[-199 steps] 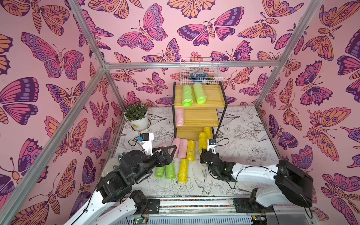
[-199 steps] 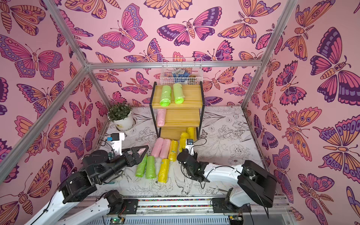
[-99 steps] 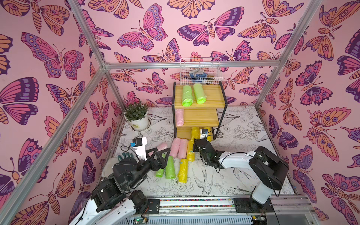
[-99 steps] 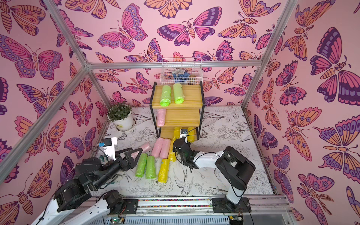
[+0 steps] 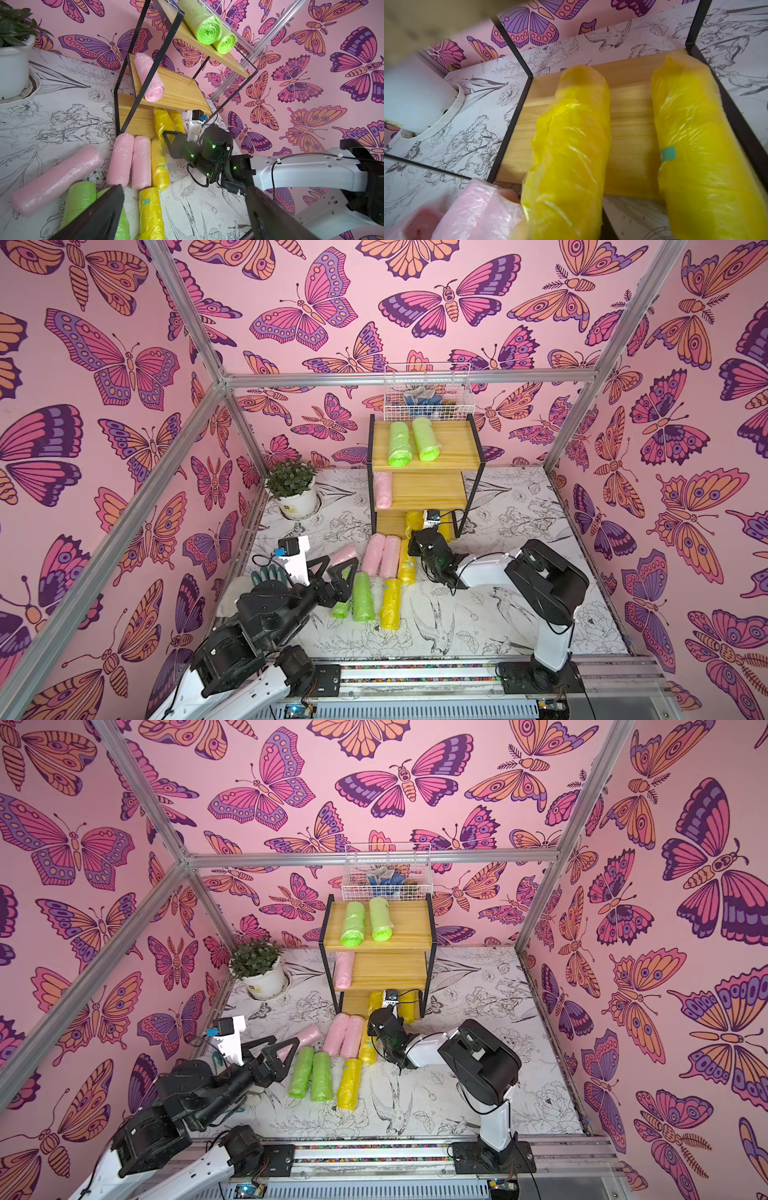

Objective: Sort the rolls of trash bags by color and place them on the shelf
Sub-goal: Place the roll of trash bags on the shelf.

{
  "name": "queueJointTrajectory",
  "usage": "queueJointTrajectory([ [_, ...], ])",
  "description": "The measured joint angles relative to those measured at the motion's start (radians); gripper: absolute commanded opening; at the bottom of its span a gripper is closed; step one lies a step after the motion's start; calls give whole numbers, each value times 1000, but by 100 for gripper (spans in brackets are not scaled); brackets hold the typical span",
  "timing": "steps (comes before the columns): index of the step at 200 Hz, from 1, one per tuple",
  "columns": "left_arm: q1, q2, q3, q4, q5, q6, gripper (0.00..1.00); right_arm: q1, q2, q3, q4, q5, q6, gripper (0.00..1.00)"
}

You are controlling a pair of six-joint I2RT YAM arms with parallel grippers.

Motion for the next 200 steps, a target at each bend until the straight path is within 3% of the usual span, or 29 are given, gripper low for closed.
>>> queueJointTrajectory([
  [94,0,-27,-32,-4,-46,0,97,-43,56,2,21,-22,-11,0],
  [155,0,19,-32,-3,-45,0,96,-50,59,2,22,-23,-31,11],
  [164,0,21,-32,-3,-45,0,96,-51,59,2,22,-24,-32,16],
  [200,0,27,-32,-2,-45,-2,97,-54,59,2,15,-23,-29,53],
])
